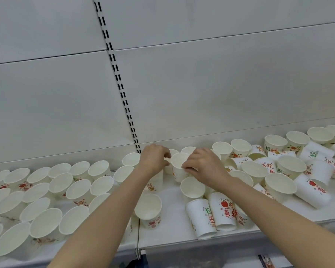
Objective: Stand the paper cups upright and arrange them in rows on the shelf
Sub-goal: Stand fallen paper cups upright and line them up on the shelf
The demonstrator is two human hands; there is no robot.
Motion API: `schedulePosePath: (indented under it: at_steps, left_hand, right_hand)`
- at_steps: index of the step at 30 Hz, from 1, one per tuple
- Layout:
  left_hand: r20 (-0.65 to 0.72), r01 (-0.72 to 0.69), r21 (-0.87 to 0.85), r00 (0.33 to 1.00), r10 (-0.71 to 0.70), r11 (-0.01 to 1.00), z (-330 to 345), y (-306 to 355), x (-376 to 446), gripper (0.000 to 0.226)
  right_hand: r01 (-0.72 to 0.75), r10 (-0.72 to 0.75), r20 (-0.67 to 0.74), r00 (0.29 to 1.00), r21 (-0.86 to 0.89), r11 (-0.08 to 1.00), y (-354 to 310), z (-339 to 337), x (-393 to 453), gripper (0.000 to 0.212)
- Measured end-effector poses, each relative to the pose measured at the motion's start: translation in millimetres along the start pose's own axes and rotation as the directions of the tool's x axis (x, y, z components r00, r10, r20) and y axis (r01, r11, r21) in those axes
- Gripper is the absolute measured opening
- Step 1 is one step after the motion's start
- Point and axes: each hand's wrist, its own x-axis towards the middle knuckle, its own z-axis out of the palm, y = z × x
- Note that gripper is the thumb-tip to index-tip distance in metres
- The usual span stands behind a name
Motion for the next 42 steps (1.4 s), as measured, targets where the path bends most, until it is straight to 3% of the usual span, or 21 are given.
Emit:
schedulePosePath:
  at_steps: [6,9,11,13,15,20,27,33,38,42]
  left_hand:
    - [-0.238,0.06,-0.175,0.966,-0.102,0.983,-29,15,-52,0.014]
    - [-0.293,-0.045,-0.264,0.956,-0.036,0.964,-24,47,-105,0.008]
    - [-0.224,-0.124,-0.298,0.973,0.057,0.947,-14,76,-140,0.022]
    - [-0.102,-0.164,-0.243,0.985,0.143,0.956,3,100,-162,0.041]
    - [-0.049,-0.171,-0.141,0.985,0.166,0.975,20,111,-168,0.055]
    - [0.011,-0.12,-0.051,0.993,0.121,0.991,29,107,-159,0.069]
    - [-0.052,-0.11,-0.022,0.993,0.108,0.994,18,118,-139,0.05]
    - [0.071,-0.032,-0.075,0.997,0.037,0.997,15,109,-140,0.055]
    - [0.038,0.035,-0.188,0.999,-0.028,0.982,-1,90,-150,0.024]
    - [-0.076,-0.009,-0.093,0.997,0.002,0.996,3,76,-166,0.017]
  right_hand:
    - [-0.006,0.018,0.251,0.968,-0.048,0.999,-3,15,7,0.015]
    - [-0.086,0.076,0.217,0.973,0.037,0.996,-5,4,11,0.012]
    - [-0.186,0.178,0.087,0.98,0.097,0.978,2,-6,4,0.01]
    - [-0.304,0.3,0.059,0.952,0.087,0.949,11,-16,-10,0.009]
    - [-0.387,0.38,0.105,0.919,0.049,0.921,17,-25,-24,0.01]
    - [-0.408,0.403,0.236,0.884,-0.029,0.912,7,-34,-38,0.019]
    - [-0.375,0.409,0.402,0.819,-0.165,0.912,8,-23,-28,0.035]
    - [-0.378,0.423,0.543,0.725,-0.198,0.904,9,-26,-14,0.051]
    - [-0.37,0.394,0.584,0.71,-0.167,0.914,4,-31,-4,0.045]
    - [-0.423,0.384,0.531,0.755,-0.052,0.905,5,-29,-1,0.018]
